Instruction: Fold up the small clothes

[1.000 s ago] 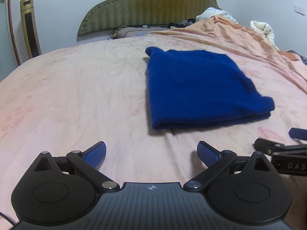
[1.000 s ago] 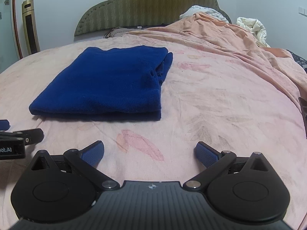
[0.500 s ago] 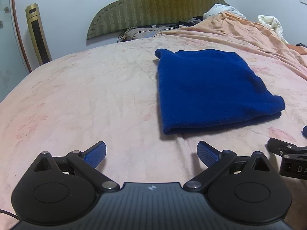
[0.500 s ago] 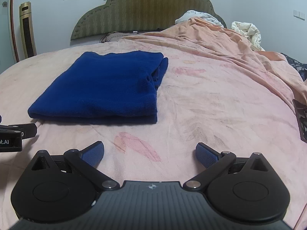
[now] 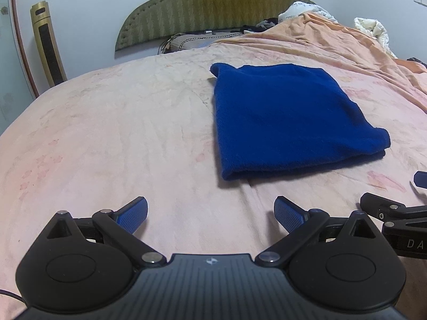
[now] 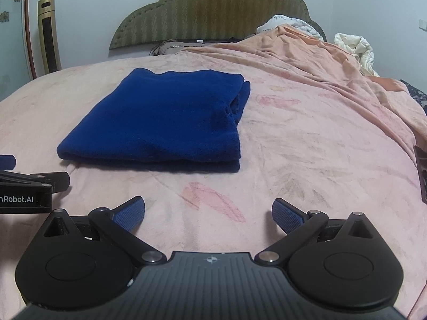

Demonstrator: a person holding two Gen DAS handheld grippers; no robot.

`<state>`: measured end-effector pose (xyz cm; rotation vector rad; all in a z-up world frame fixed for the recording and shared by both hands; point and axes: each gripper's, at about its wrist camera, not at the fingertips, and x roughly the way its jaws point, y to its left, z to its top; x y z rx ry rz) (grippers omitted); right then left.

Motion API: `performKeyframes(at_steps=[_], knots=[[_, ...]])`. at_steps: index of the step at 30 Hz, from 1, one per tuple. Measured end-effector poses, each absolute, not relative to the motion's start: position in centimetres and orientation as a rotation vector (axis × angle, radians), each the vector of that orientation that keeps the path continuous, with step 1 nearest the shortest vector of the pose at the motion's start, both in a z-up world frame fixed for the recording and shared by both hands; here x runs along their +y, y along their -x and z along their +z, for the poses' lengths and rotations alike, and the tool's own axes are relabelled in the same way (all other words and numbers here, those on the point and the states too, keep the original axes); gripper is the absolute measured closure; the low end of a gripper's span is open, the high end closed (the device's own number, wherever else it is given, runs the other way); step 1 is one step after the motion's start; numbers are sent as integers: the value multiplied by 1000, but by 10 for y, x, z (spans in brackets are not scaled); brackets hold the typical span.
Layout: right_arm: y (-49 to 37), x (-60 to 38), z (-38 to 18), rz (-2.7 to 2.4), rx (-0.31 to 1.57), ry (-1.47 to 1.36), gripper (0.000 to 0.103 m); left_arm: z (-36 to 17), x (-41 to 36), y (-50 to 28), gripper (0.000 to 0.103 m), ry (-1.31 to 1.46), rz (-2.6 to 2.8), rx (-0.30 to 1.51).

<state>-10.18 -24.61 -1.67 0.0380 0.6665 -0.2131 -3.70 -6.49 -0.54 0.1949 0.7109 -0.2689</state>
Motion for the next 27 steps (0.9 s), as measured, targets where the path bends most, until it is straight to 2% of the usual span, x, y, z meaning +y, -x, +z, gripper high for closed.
performKeyframes(at_steps=[27], knots=[[106, -240, -7, -209, 658, -21, 0, 5, -60, 39, 1, -205, -197, 702]])
